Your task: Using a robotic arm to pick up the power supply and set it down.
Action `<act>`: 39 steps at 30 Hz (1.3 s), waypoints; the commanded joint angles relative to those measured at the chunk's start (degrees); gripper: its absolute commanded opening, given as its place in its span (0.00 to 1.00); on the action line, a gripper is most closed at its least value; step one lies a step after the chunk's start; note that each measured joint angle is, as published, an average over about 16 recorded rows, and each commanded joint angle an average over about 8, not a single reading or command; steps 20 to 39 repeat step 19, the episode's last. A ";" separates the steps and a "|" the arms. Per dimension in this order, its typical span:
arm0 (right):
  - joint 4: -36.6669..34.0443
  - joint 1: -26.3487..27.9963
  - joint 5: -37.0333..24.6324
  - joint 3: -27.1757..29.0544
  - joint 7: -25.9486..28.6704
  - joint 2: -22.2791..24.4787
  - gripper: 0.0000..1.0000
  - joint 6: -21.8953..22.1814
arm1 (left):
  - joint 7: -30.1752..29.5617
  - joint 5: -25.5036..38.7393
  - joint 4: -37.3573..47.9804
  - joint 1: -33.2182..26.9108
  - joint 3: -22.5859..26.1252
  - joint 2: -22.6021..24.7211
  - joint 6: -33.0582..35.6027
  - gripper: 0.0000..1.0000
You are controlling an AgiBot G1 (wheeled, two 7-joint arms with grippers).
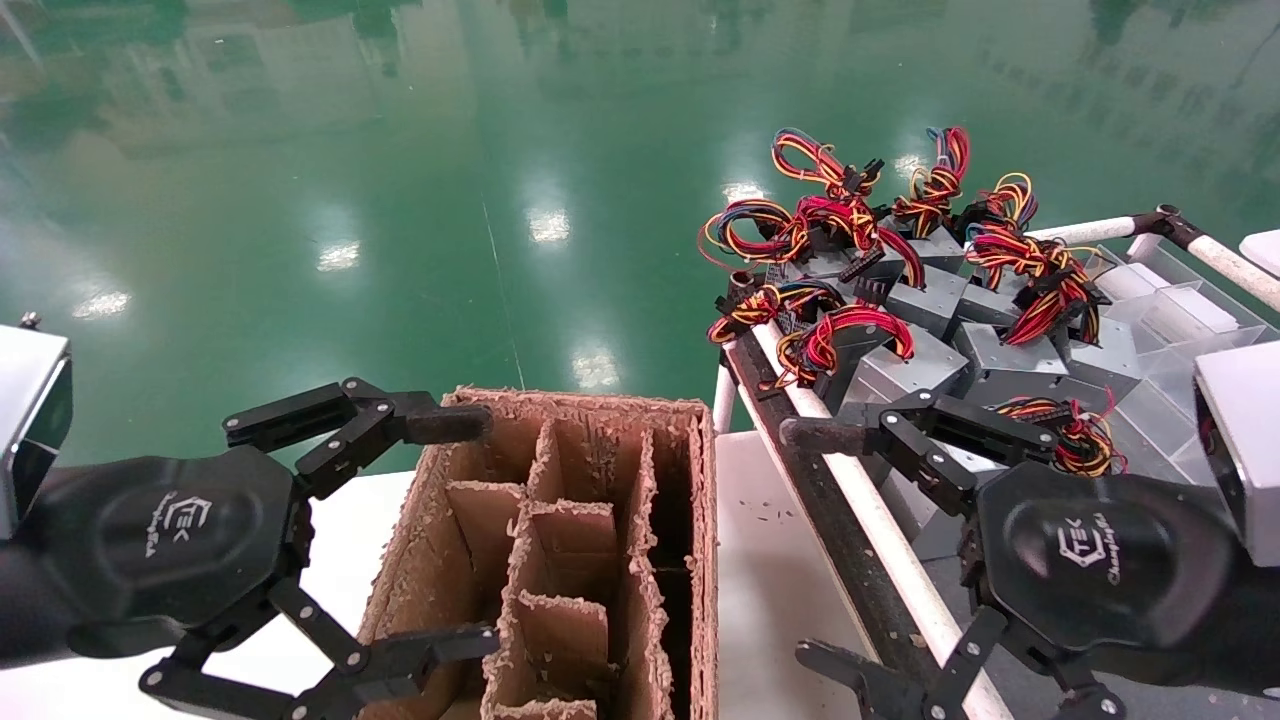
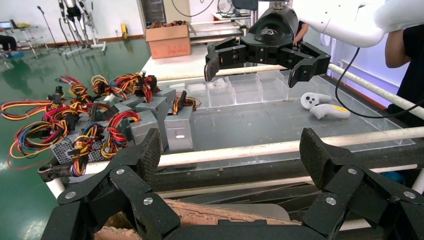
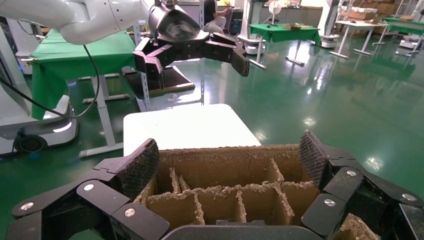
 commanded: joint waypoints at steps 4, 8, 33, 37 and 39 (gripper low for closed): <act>-0.02 0.02 0.02 -0.02 -0.02 0.00 1.00 0.01 | 0.00 0.00 0.00 0.00 0.00 0.00 0.00 1.00; -0.04 0.03 0.03 -0.04 -0.03 0.00 1.00 0.01 | 0.00 0.01 0.00 0.00 0.00 0.00 0.00 1.00; -0.08 0.06 0.06 -0.07 -0.04 0.00 1.00 0.02 | 0.00 0.01 0.00 0.00 0.00 0.00 0.00 1.00; -0.08 0.06 0.06 -0.07 -0.04 0.00 1.00 0.02 | 0.00 0.01 0.00 0.00 0.00 0.00 0.00 1.00; -0.08 0.06 0.06 -0.07 -0.04 0.00 1.00 0.02 | 0.00 0.01 0.00 0.00 0.00 0.00 0.00 1.00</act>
